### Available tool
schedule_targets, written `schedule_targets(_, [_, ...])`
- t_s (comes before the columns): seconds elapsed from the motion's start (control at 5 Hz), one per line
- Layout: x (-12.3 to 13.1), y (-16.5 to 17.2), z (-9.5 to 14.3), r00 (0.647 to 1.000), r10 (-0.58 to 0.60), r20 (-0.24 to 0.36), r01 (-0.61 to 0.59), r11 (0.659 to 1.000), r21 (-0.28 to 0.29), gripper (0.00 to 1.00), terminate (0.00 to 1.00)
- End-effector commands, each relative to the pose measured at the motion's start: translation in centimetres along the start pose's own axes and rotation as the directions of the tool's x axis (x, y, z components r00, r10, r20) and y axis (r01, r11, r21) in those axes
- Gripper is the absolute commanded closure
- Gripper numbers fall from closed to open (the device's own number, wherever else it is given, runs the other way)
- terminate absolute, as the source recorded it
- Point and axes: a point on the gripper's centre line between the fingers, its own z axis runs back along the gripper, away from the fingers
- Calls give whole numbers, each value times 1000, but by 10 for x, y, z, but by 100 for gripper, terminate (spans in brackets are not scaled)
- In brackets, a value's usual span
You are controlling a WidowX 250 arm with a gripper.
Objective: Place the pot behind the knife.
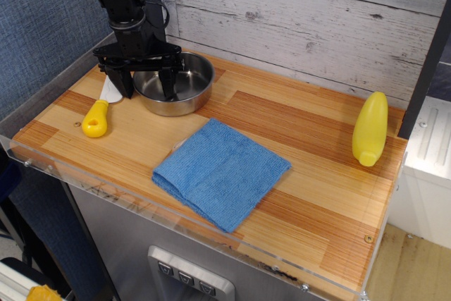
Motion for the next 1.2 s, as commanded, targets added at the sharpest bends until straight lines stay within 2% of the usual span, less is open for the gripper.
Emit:
schedule_targets(0.0, [11,3,44,996,-15,90,15,1000,3,0,0])
schedule_targets(0.4, [8,-4,88,988,-32,153,35,999,-14,0,0])
schedule_targets(0.6, [0,-6,115,981,-43,189,51,998,-38,0,0])
schedule_targets(0.8, [-12,-6,143,975,-67,213,75,997,-28,0,0])
schedule_targets(1.0, [-12,-6,143,975,-67,213,75,997,-28,0,0])
